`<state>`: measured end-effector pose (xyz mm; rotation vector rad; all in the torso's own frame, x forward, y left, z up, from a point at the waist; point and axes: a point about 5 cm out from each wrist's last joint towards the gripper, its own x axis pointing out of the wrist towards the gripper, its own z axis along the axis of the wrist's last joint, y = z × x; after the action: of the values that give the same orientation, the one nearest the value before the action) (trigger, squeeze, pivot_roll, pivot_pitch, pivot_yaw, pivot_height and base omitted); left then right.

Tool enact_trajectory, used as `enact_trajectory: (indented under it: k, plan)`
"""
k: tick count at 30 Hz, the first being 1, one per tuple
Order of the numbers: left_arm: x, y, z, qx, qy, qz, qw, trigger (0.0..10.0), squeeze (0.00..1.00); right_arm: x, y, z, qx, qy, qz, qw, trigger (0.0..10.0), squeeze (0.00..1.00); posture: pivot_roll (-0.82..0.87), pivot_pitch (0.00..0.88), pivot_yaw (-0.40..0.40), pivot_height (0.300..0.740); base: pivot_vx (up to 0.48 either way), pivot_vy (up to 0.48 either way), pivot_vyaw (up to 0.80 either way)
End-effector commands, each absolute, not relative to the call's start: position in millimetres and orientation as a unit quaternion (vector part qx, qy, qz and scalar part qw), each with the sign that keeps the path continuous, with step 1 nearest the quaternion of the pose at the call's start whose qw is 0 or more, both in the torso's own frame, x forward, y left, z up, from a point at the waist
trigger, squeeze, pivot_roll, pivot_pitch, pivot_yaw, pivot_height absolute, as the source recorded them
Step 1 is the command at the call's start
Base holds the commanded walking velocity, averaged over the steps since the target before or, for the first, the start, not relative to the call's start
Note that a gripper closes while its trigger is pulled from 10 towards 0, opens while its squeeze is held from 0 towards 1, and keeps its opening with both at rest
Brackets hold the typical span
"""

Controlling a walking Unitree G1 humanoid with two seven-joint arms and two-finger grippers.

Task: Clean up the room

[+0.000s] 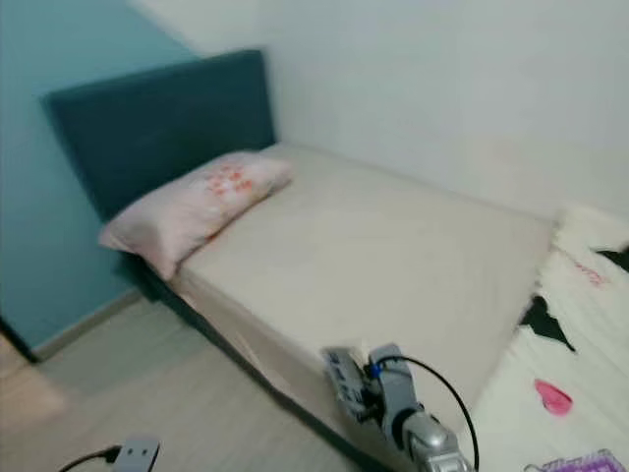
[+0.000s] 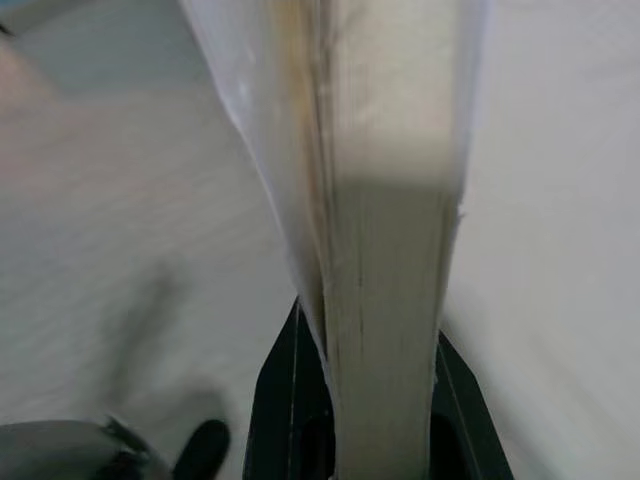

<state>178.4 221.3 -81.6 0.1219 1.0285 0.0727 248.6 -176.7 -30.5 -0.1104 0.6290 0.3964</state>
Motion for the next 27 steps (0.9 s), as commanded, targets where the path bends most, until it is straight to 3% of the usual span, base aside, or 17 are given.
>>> enact_trajectory:
  k: [1, 11, 27]
  plan:
    - [172, 227, -83, 0.061, 0.5, 0.041, 0.863, 10.0, 0.0, 258, -169, -23, -0.067, 0.283, 0.212, 0.933, 10.0, 0.0, 0.01, 0.0, 0.023, 0.74, 0.48, 0.0, 0.73]
    - [176, 225, -82, 0.059, 0.496, 0.042, 0.865, 10.0, 0.0, 259, -154, -18, -0.071, 0.259, 0.269, 0.925, 10.0, 0.0, 0.01, 0.0, 0.02, 0.74, 0.48, 0.0, 0.73]
    - [171, 226, -84, 0.066, 0.504, 0.04, 0.86, 10.0, 0.0, 256, -155, -15, -0.071, 0.251, 0.314, 0.913, 10.0, 0.0, 0.0, 0.0, 0.018, 0.74, 0.48, 0.0, 0.74]
